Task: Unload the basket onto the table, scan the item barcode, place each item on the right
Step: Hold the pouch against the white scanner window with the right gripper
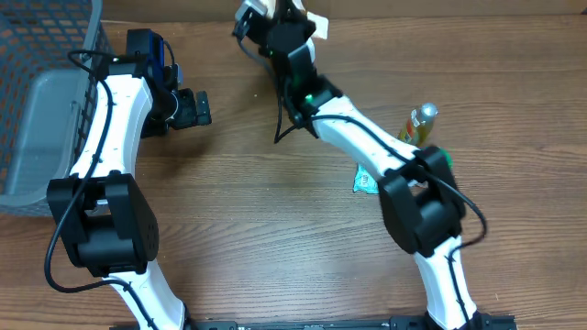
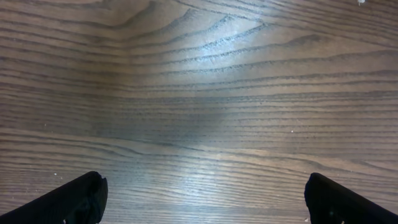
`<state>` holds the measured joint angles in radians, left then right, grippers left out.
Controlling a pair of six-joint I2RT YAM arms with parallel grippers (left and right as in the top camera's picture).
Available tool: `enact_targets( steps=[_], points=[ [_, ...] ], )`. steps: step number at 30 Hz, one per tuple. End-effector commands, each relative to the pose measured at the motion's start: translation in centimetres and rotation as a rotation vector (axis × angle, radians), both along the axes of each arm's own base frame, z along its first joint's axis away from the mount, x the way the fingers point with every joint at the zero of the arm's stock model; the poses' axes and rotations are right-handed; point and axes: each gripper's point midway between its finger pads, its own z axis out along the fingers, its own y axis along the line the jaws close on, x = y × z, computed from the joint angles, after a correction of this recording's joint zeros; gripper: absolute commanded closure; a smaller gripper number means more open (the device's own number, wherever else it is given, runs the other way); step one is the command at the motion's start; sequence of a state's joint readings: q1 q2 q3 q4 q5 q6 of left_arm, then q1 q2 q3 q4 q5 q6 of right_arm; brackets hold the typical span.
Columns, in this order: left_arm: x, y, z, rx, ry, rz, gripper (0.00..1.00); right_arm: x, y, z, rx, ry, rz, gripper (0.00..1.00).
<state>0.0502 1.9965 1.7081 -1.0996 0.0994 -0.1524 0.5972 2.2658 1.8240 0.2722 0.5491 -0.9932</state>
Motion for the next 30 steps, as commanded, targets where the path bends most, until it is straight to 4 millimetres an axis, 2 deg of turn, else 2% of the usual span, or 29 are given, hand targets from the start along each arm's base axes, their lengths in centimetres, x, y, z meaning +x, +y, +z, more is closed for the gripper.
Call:
enact_targets(
  steps=[1,10,16,21,25,30],
  points=[
    [0.2,0.1,0.9,0.008,-0.025,-0.006,0.0,0.7,-0.6,-2.2,-0.15,0.002,-0.041,0.96],
    [0.2,0.1,0.9,0.009,-0.025,-0.006,0.0,1.1,-0.1,-6.1,-0.11,0.053,-0.039,0.96],
    [0.2,0.1,0.9,0.009,-0.025,-0.006,0.0,0.6,0.9,-6.4,0.028,0.065,-0.035,0.96],
    [0.2,0.1,0.9,0.009,-0.025,-0.006,0.0,-0.1,2.1,-7.4,0.067,0.11,-0.014,0.96],
    [0.2,0.1,0.9,0.009,-0.025,-0.006,0.0,-0.7,2.6,-9.4,0.037,0.191,0.022,0.96],
    [0.2,0.1,0.9,0.009,-0.025,-0.006,0.0,-0.7,2.8,-9.4,0.106,0.199,0.023,0.96]
  ],
)
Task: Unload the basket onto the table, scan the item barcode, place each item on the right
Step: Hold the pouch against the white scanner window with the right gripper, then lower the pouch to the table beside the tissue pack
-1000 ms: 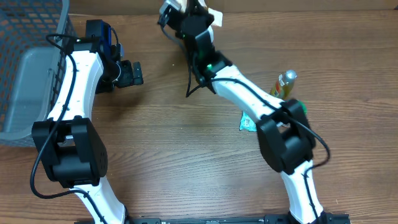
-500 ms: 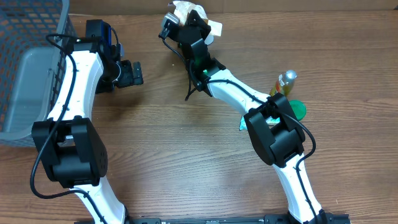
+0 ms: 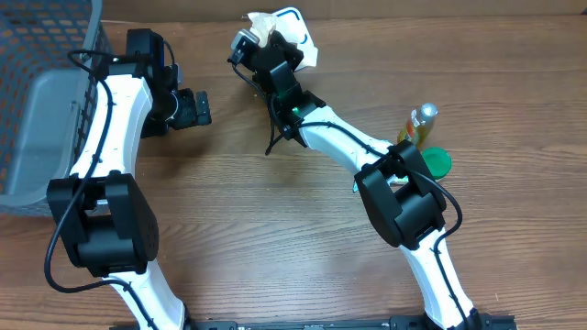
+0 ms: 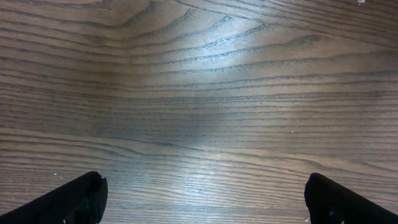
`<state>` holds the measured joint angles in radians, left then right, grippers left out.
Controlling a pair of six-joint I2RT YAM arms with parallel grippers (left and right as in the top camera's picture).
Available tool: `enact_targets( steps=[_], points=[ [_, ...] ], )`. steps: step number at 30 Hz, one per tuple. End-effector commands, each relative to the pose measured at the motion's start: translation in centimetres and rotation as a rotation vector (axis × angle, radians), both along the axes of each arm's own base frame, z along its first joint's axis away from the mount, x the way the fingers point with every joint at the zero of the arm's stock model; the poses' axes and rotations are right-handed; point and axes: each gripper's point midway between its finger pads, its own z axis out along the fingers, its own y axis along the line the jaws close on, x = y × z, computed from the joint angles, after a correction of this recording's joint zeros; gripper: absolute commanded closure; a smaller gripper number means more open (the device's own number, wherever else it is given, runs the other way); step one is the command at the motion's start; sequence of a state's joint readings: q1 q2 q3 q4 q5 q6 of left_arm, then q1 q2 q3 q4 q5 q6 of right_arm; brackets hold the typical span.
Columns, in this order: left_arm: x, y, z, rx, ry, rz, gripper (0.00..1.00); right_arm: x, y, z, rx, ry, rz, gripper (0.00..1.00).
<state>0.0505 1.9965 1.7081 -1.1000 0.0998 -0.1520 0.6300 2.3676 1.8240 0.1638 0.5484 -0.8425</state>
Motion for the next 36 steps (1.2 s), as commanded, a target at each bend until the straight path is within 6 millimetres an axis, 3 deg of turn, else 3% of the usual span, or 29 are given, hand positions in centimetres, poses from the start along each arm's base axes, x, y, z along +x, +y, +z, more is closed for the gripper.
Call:
enact_targets(
  steps=[1,12,16,21,24,28,32,36],
  points=[
    [0.2,0.1,0.9,0.009,-0.026,-0.006,0.0,0.0,0.8,-0.6,0.082,0.018,0.016,0.96],
    [0.2,0.1,0.9,0.009,-0.026,-0.006,0.0,0.3,0.2,-0.8,0.153,0.038,-0.007,0.92],
    [0.2,0.1,0.9,0.009,-0.026,-0.006,0.0,0.4,-1.1,1.2,0.198,0.0,-0.085,0.91],
    [0.2,0.1,0.9,0.009,-0.026,-0.006,0.0,-0.9,-1.9,5.5,0.334,0.021,-0.112,0.92],
    [0.2,0.1,0.9,0.009,-0.026,-0.005,0.0,-2.6,-1.7,7.2,0.44,0.123,-0.077,0.92],
    [0.2,0.1,0.9,0.009,-0.026,-0.006,0.0,-6.1,-2.2,7.6,0.626,0.352,-0.091,0.93],
    [0.2,0.1,0.9,0.009,-0.026,-0.006,0.0,-11.3,-3.4,5.2,0.851,0.736,-0.199,0.95],
    [0.2,0.1,0.9,0.009,-0.026,-0.005,0.0,-17.2,-4.6,1.8,0.911,1.169,-0.249,0.92]
  ],
)
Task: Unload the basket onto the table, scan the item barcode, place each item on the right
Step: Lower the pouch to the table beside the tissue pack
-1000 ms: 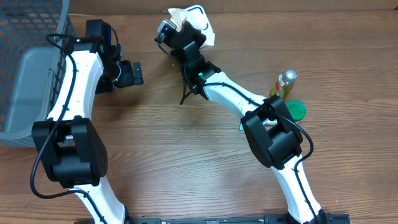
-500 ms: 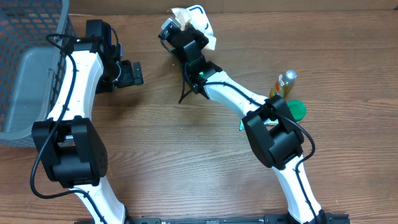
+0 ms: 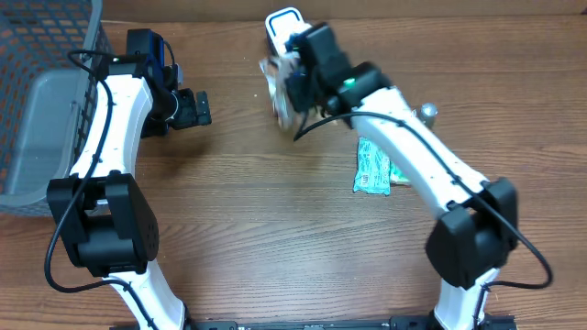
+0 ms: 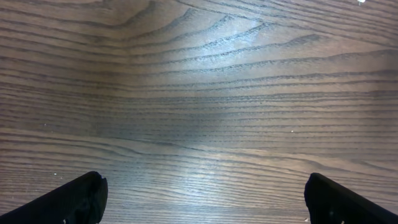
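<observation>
In the overhead view my right gripper hangs over the back middle of the table, shut on a pale crumpled packet that looks blurred. A white object with a blue outline lies just behind it at the table's far edge. My left gripper stays at the back left, open and holding nothing. In the left wrist view its two black fingertips stand far apart over bare wood, with the left gripper empty between them. No barcode can be made out.
A teal packet lies flat right of centre, beside my right arm. A silver bottle cap peeks out behind that arm. A grey mesh basket fills the left edge. The table is brown wood.
My right gripper was at the far edge on the white things; now it is nearer and to the right, holding a pale packet. The arm now covers the bottle and green lid. Left arm unchanged.
At first my right gripper reached to the table's far edge over a white item. Then it sat a little nearer, still on the white things there. Now it holds a pale packet away from the edge, with the blue-outlined object left behind. My left gripper stayed open throughout.
</observation>
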`<state>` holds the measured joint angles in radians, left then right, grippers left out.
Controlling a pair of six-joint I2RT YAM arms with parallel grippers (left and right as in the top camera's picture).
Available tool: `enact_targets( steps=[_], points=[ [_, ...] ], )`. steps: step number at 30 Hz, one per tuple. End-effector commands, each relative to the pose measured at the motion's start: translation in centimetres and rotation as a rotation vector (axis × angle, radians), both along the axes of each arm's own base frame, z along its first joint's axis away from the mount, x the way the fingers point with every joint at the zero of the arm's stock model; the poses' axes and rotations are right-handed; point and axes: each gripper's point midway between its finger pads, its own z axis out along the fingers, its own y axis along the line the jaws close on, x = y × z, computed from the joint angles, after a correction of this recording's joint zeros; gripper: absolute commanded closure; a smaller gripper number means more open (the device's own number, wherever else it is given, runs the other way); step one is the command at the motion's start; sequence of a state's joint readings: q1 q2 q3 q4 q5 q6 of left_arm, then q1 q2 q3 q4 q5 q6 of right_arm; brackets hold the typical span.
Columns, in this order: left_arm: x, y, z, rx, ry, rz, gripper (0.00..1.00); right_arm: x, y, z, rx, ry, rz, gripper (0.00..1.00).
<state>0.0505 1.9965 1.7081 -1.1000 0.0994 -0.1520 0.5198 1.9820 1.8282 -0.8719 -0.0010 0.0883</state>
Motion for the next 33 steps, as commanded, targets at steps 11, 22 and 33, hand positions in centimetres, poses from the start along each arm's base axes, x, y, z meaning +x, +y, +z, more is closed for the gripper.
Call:
enact_targets(
  steps=[11,22,33],
  points=[
    [0.2,0.1,0.9,0.009,-0.026,-0.005,0.0,-7.5,-6.3,-7.4,0.119,0.571,-0.152,0.75],
    [0.2,0.1,0.9,0.009,-0.026,-0.006,0.0,-4.7,-10.4,-8.5,-0.066,0.424,-0.272,0.0],
    [0.2,0.1,0.9,0.009,-0.026,-0.005,0.0,-3.0,-12.1,-8.3,-0.106,0.347,-0.416,0.0]
  ],
)
